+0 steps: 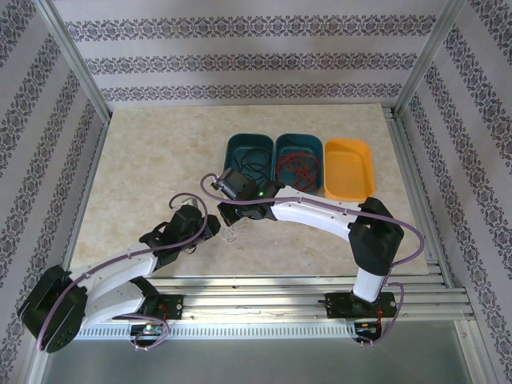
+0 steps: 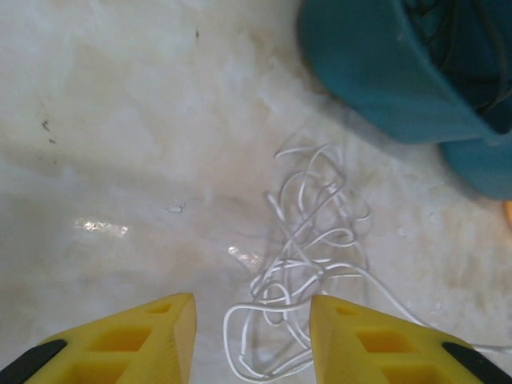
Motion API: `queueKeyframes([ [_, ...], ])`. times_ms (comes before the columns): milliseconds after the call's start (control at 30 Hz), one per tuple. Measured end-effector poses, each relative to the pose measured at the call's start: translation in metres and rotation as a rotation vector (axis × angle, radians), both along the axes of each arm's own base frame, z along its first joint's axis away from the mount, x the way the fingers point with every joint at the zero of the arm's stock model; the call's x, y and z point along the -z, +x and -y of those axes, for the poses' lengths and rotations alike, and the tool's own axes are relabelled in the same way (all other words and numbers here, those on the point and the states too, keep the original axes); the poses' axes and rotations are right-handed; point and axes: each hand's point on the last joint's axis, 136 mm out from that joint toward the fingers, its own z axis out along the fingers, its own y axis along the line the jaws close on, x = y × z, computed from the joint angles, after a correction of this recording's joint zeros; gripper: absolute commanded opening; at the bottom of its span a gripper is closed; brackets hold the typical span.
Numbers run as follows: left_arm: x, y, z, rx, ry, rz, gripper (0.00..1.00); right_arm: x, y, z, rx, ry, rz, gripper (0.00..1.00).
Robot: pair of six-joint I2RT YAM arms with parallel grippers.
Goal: Untangle the cables
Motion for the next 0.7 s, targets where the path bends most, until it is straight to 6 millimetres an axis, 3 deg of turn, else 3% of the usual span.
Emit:
queueKeyframes([
  [267, 0.030, 0.004, 0.016, 0.053, 0.014, -0.084, 0.39, -0.019, -0.003, 0.003, 0.007, 0.049, 0.014, 0.00],
  [567, 0.027, 0.010, 0.025, 0.062, -0.023, -0.059, 0.28, -0.033, -0.004, 0.005, 0.020, 0.093, 0.024, 0.00],
  [700, 0.028, 0.010, 0.024, 0.061, -0.023, -0.061, 0.26, -0.049, -0.005, 0.009, 0.021, 0.127, 0.048, 0.00],
])
